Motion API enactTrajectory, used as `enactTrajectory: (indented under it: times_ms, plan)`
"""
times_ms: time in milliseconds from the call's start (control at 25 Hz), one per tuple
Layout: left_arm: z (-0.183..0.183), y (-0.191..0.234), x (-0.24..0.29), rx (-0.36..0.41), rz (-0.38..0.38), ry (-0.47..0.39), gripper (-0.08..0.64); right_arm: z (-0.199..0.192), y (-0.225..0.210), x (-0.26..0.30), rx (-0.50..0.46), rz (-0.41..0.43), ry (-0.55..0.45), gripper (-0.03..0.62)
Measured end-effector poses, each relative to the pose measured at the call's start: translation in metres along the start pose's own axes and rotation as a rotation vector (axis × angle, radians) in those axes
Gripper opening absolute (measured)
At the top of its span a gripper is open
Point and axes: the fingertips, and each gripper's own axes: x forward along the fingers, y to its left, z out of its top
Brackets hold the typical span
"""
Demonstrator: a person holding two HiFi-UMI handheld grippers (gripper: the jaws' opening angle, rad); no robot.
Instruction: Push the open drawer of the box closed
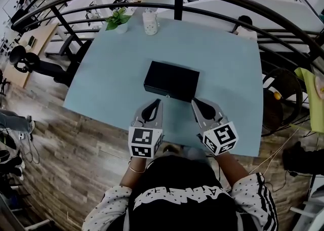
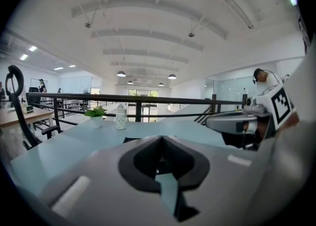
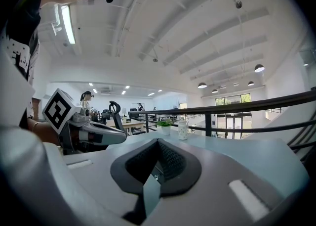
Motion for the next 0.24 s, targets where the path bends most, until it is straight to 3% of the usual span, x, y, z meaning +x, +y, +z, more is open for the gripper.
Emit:
enactTrajectory:
  times_ms: [240]
  plan:
    - [0.0024,0.0007,0.0015,0.006,-0.003,-0.003,0.0,-0.0001,0.0005,0.0007,-0.001,-0.001,0.002,-0.003]
